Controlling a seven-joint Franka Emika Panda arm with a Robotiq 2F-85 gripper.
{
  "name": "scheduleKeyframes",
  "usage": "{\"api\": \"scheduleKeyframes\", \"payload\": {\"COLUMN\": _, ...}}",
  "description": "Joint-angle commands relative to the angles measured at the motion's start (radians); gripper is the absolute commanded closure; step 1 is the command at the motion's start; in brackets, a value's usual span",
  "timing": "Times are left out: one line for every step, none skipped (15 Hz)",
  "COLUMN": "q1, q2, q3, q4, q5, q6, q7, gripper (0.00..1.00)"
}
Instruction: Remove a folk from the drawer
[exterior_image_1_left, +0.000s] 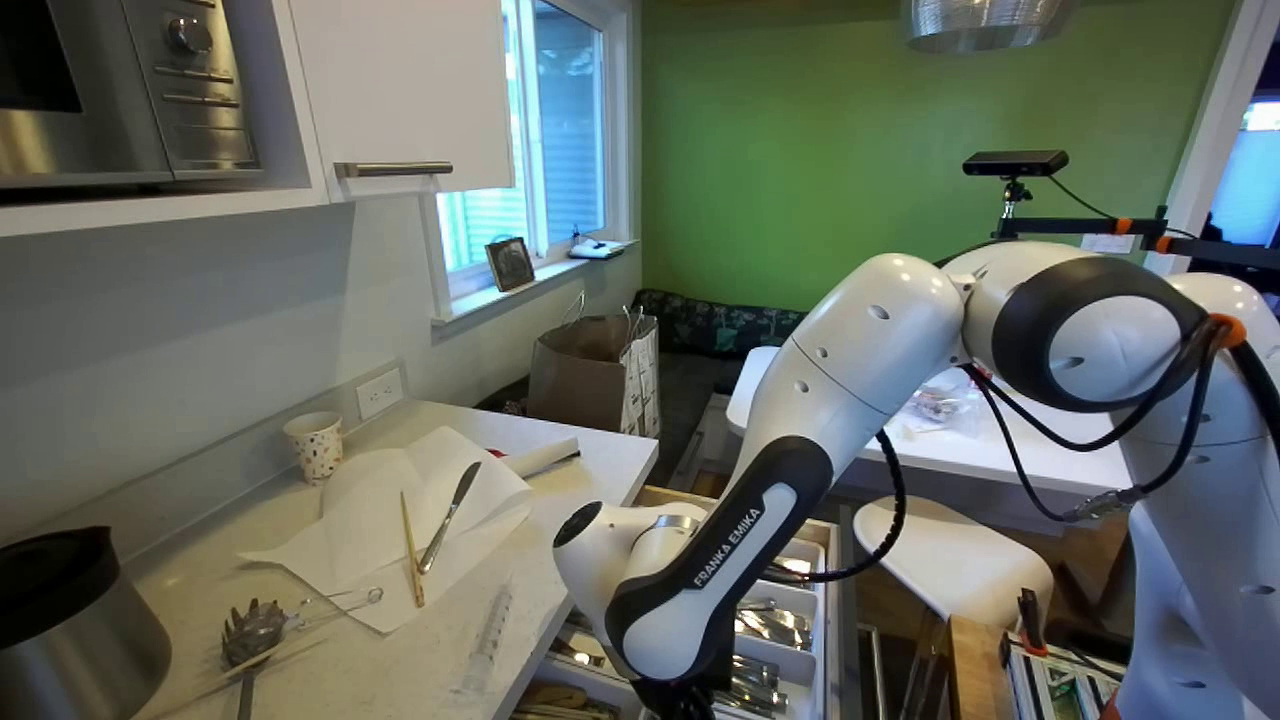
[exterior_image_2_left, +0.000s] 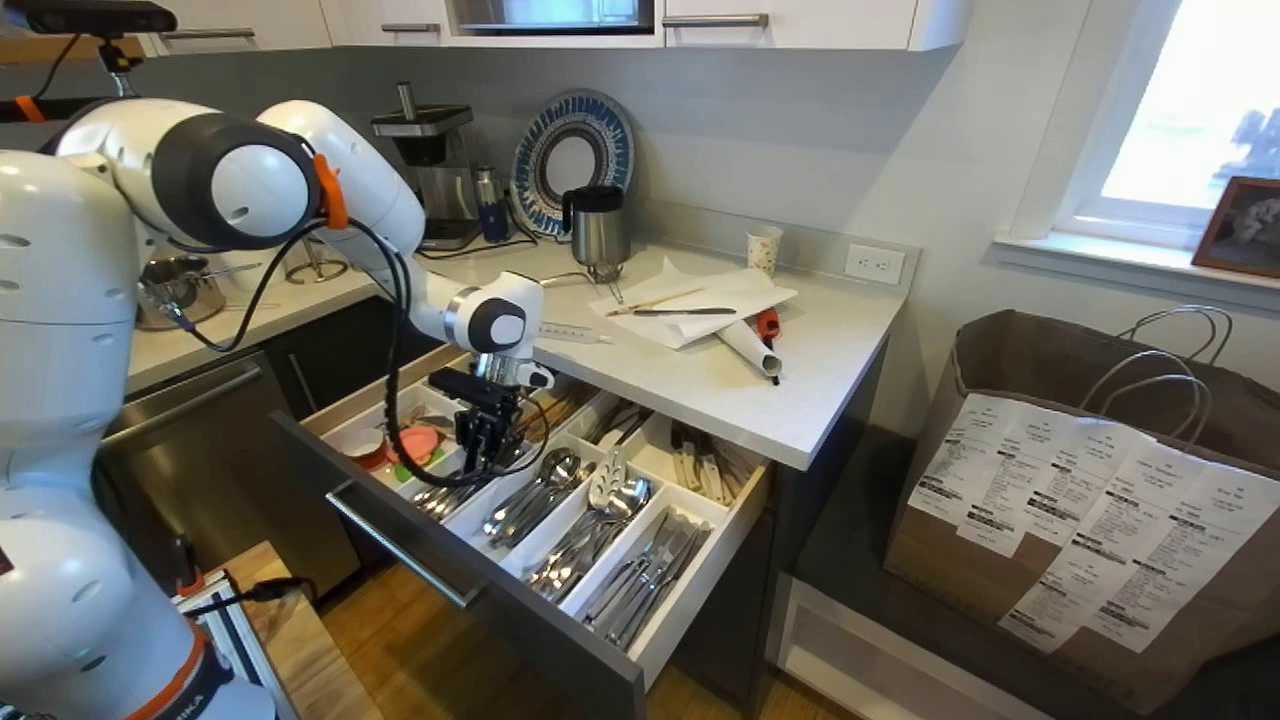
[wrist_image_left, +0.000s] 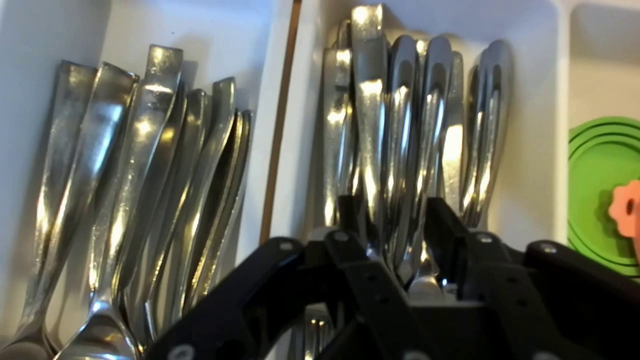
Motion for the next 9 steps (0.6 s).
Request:
{"api": "scheduleKeyframes", "payload": {"q1": 0.009, "q2": 0.024, "q3": -0.008, "q4": 0.020, "q5": -0.006, "q6": -0.008, "q7": 0.017, "gripper": 0.66}}
{"api": "scheduleKeyframes", "payload": {"q1": 0.009, "q2": 0.025, "q3": -0.008, "q4": 0.021, "q5": -0.005, "q6": -0.007, "q7": 0.016, "gripper": 0.73}}
{"api": "scheduleKeyframes", "payload": {"q1": 0.008, "q2": 0.026, "q3": -0.006, "q4": 0.023, "q5": -0.002, "q6": -0.009, "q7": 0.011, "gripper": 0.92}}
{"api": "scheduleKeyframes", "payload": {"q1": 0.008, "q2": 0.027, "q3": -0.006, "q4": 0.024, "q5": -0.002, "q6": -0.010, "q7": 0.010, "gripper": 0.94}}
{"api": "scheduleKeyframes", "payload": {"q1": 0.007, "q2": 0.029, "q3": -0.006, "q4": 0.025, "q5": -0.002, "q6": -0.011, "q7": 0.010, "gripper": 0.93}}
{"api": "scheduleKeyframes", "payload": {"q1": 0.008, "q2": 0.030, "q3": -0.007, "q4": 0.025, "q5": -0.003, "q6": -0.011, "q7": 0.012, "gripper": 0.99}}
{"api": "scheduleKeyframes", "payload": {"q1": 0.010, "q2": 0.031, "q3": -0.008, "q4": 0.027, "q5": -0.006, "q6": -0.011, "q7": 0.014, "gripper": 1.00}}
{"api": "scheduleKeyframes", "payload": {"q1": 0.012, "q2": 0.030, "q3": -0.009, "q4": 0.027, "q5": -0.008, "q6": -0.010, "q7": 0.018, "gripper": 1.00}}
{"api": "scheduleKeyframes", "payload": {"q1": 0.012, "q2": 0.030, "q3": -0.009, "q4": 0.028, "q5": -0.010, "q6": -0.010, "q7": 0.017, "gripper": 0.98}}
